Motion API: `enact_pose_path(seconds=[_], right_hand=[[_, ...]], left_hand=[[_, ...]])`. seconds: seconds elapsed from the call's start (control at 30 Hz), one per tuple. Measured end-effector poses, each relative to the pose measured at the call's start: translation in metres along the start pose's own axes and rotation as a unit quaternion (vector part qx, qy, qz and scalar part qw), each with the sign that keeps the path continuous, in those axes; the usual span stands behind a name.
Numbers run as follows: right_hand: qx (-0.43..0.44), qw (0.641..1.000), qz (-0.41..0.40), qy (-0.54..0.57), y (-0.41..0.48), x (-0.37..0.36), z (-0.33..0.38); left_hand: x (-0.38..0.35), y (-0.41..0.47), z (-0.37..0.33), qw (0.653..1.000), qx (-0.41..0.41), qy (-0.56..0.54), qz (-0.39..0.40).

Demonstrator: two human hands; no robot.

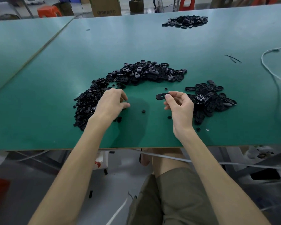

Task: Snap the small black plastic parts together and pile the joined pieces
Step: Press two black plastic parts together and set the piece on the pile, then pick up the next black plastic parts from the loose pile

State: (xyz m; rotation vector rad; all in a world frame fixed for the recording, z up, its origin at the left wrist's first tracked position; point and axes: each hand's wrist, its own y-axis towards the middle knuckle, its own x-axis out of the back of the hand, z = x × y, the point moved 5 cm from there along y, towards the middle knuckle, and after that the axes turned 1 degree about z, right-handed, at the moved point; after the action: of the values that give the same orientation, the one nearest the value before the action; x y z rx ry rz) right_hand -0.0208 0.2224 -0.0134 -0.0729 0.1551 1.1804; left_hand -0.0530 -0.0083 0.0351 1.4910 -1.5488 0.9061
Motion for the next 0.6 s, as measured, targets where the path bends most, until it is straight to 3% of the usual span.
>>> enact_pose_path(seconds=[0.1, 0.27, 0.47, 0.6], right_hand=[[0.001, 1.000, 0.002, -0.001, 0.000, 0.000, 0.000], [0.003, 1.000, 0.006, -0.003, -0.001, -0.001, -0.001], [0.004, 1.000, 0.011, -0.002, -0.001, -0.002, 0.000], [0.004, 1.000, 0.015, -0.003, -0.002, -0.002, 0.001]], left_hand=[[-0.004, -0.005, -0.008, 0.999, -0.048, -0.014, -0.013], [-0.026, -0.007, -0.026, 0.990, -0.114, -0.048, 0.066], [-0.039, -0.002, -0.029, 0.987, -0.109, -0.074, 0.088], [-0.039, 0.000, -0.036, 0.983, -0.092, -0.156, 0.036]])
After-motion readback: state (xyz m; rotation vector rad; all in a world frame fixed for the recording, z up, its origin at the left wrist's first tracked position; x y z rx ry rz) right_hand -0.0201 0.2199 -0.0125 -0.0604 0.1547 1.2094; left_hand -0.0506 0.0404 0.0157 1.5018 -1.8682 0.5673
